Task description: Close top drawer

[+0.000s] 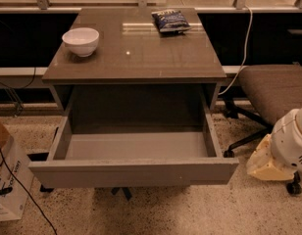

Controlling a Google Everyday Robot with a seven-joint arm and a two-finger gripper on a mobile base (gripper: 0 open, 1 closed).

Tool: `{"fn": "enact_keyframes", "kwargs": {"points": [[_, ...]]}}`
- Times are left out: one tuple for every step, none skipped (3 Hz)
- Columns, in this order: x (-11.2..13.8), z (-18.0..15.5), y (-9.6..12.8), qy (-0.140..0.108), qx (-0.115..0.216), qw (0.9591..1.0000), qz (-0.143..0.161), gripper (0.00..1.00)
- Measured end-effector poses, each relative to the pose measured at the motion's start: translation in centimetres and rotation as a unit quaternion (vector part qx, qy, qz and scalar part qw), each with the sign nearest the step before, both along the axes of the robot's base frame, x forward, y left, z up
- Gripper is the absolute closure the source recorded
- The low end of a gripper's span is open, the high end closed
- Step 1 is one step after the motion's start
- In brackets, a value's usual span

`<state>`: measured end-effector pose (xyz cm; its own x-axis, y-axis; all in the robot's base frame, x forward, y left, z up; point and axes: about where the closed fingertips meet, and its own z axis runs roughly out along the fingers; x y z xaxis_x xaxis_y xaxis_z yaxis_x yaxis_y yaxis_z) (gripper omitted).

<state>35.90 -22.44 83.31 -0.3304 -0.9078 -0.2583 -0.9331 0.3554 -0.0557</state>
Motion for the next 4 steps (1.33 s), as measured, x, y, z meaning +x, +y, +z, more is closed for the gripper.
{"fn": "enact_keyframes", "kwargs": {"points": [[0.0,0.0,0.0,0.0,0.0,1.0,0.0,1.0],[0.3,-0.6,0.8,0.0,0.008,1.0,0.004,1.0],[1.5,-2.5,3.3,-0.002,0.032,0.9993,0.019,1.0],[3.7,-5.6,5.8,-0.003,0.051,0.9981,0.033,1.0]]}}
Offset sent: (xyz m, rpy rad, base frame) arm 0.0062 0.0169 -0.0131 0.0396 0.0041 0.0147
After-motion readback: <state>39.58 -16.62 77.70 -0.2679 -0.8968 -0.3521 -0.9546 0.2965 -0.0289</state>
